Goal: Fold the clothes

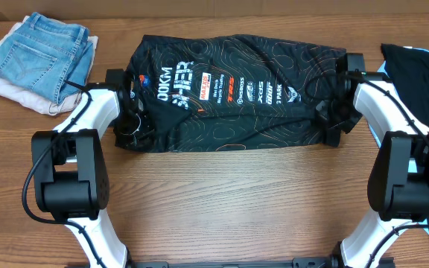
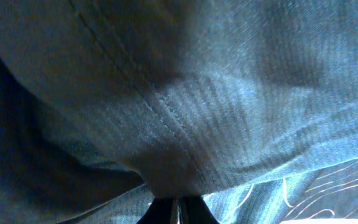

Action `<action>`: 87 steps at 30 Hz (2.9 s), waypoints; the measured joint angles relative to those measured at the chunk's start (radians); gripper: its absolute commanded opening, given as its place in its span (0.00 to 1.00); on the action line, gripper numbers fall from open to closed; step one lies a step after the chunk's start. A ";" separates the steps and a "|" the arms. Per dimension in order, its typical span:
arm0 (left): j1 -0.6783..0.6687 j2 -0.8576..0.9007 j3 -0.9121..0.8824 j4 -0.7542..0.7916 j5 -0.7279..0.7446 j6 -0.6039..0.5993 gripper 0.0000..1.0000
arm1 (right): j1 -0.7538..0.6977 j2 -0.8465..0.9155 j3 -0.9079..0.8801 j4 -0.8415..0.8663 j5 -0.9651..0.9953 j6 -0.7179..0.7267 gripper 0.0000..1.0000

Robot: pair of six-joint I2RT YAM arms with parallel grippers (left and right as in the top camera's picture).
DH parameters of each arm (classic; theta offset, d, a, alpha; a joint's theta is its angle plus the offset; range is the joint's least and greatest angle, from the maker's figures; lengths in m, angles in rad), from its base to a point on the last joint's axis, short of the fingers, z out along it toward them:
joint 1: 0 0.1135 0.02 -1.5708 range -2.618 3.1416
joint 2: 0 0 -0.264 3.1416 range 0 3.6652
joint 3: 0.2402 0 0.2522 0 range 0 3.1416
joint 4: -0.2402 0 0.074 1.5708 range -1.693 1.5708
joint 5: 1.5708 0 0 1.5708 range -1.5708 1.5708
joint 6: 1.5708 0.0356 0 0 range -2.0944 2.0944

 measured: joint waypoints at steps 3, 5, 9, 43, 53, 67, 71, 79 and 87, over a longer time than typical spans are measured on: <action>0.000 0.003 0.003 -0.005 0.000 0.000 0.04 | 0.000 0.003 -0.024 0.014 0.000 0.000 0.08; 0.000 0.004 0.005 -0.008 0.000 0.000 0.04 | 0.000 0.013 -0.037 0.019 -0.002 0.001 0.08; 0.000 0.007 0.008 -0.015 -0.005 -0.001 0.04 | 0.000 0.029 -0.057 0.035 -0.003 0.001 0.08; 0.129 -0.011 -0.154 -0.220 0.108 -0.013 0.04 | -0.002 0.023 -0.086 -0.223 -0.005 0.081 0.04; 0.129 -0.113 -0.315 -0.227 0.058 -0.035 0.04 | -0.002 0.013 -0.110 -0.357 0.043 0.186 0.04; 0.129 -0.367 -0.361 -0.310 -0.029 -0.066 0.04 | -0.003 -0.059 -0.127 -0.431 0.105 0.246 0.04; 0.129 -0.367 -0.361 -0.272 -0.061 -0.069 0.04 | -0.003 -0.059 -0.139 -0.405 0.111 0.249 0.04; 0.129 -0.367 -0.361 -0.233 -0.091 -0.073 0.04 | -0.002 -0.059 -0.140 -0.321 0.100 0.194 0.04; 0.129 -0.367 -0.361 -0.221 -0.103 -0.073 0.04 | -0.003 -0.059 -0.141 -0.264 0.065 0.132 0.04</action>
